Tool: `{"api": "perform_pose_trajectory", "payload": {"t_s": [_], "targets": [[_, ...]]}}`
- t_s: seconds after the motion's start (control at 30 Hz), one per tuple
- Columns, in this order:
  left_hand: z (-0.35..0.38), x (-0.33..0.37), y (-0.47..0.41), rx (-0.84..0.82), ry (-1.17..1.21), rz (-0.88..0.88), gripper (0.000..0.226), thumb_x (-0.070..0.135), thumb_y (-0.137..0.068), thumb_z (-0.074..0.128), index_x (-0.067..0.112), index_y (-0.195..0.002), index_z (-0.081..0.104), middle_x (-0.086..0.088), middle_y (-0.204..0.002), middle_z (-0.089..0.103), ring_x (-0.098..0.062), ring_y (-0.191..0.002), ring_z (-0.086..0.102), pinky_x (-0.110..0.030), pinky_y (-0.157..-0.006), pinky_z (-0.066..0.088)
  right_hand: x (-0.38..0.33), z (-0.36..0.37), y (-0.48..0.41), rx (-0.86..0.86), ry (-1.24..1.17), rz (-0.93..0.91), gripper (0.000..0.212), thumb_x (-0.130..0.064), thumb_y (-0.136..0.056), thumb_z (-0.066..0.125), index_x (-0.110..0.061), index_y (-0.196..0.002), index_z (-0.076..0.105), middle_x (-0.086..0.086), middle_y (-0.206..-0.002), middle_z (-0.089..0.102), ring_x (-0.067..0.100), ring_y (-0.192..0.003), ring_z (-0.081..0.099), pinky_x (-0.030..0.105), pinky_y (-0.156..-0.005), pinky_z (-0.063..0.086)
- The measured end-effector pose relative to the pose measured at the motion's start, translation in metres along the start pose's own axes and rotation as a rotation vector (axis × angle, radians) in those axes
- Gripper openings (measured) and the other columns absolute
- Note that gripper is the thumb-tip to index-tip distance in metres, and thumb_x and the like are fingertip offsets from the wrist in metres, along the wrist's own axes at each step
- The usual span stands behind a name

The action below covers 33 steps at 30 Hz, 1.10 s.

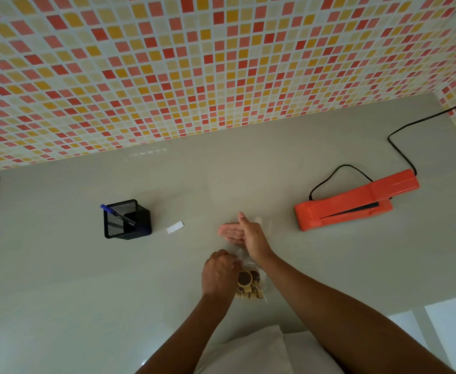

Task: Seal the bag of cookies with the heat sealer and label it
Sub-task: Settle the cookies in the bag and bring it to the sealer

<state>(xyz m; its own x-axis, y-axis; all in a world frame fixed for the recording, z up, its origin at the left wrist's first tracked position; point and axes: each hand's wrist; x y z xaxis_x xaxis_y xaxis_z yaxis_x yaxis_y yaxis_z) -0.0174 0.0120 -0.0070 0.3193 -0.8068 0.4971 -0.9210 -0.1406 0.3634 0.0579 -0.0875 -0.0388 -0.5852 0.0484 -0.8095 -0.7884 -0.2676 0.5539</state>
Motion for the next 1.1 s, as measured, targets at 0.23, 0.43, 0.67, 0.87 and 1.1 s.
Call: {"api": "perform_pose_trajectory", "payload": {"t_s": [0.23, 0.43, 0.67, 0.87, 1.1], "targets": [[-0.002, 0.001, -0.001, -0.026, 0.014, -0.047, 0.024, 0.033, -0.091, 0.06, 0.019, -0.083, 0.077, 0.004, -0.087, 0.069, -0.012, -0.078, 0.061, -0.02, -0.069, 0.048, -0.016, -0.011, -0.017, 0.078, 0.005, -0.056, 0.068, -0.054, -0.099, 0.037, 0.004, -0.113, 0.07, 0.018, -0.105, 0.076, 0.027, -0.099, 0.074, 0.041, -0.09, 0.059], [-0.006, 0.004, -0.003, -0.034, 0.042, -0.075, 0.027, 0.026, -0.093, 0.055, 0.013, -0.081, 0.075, -0.001, -0.089, 0.07, -0.016, -0.079, 0.062, -0.023, -0.07, 0.051, -0.019, -0.016, -0.02, 0.164, -0.009, -0.084, 0.062, -0.044, -0.104, 0.036, 0.007, -0.111, 0.069, 0.02, -0.104, 0.075, 0.027, -0.098, 0.074, 0.039, -0.091, 0.058], [-0.009, 0.007, -0.005, -0.035, 0.001, -0.099, 0.023, 0.028, -0.093, 0.059, 0.013, -0.089, 0.075, -0.003, -0.092, 0.072, -0.019, -0.081, 0.066, -0.027, -0.072, 0.055, 0.006, -0.009, 0.034, 0.249, -0.145, -0.087, 0.059, -0.038, -0.106, 0.03, 0.006, -0.113, 0.069, 0.02, -0.107, 0.075, 0.03, -0.104, 0.072, 0.041, -0.095, 0.056], [-0.008, 0.009, -0.005, -0.044, -0.057, -0.07, 0.026, 0.026, -0.097, 0.053, 0.011, -0.095, 0.073, -0.006, -0.097, 0.072, -0.022, -0.088, 0.067, -0.032, -0.078, 0.056, 0.029, -0.012, 0.048, 0.226, -0.183, 0.017, 0.058, -0.036, -0.107, 0.031, 0.005, -0.108, 0.071, 0.022, -0.103, 0.075, 0.034, -0.103, 0.072, 0.044, -0.097, 0.054], [-0.009, 0.01, -0.008, -0.057, -0.055, -0.107, 0.027, 0.032, -0.093, 0.058, 0.01, -0.093, 0.073, -0.003, -0.097, 0.072, -0.021, -0.088, 0.067, -0.029, -0.077, 0.053, 0.003, -0.028, 0.022, 0.228, -0.133, 0.0, 0.063, -0.042, -0.106, 0.031, 0.008, -0.109, 0.069, 0.025, -0.094, 0.075, 0.037, -0.093, 0.074, 0.036, -0.079, 0.061]]}}
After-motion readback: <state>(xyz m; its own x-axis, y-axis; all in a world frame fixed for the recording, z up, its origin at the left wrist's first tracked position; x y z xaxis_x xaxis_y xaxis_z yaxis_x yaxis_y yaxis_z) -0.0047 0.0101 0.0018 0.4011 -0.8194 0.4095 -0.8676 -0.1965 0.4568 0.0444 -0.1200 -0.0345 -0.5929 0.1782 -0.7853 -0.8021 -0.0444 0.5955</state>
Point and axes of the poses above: each hand's wrist, its own y-axis away from the middle knuckle, its own z-axis out of the palm, x = y × z
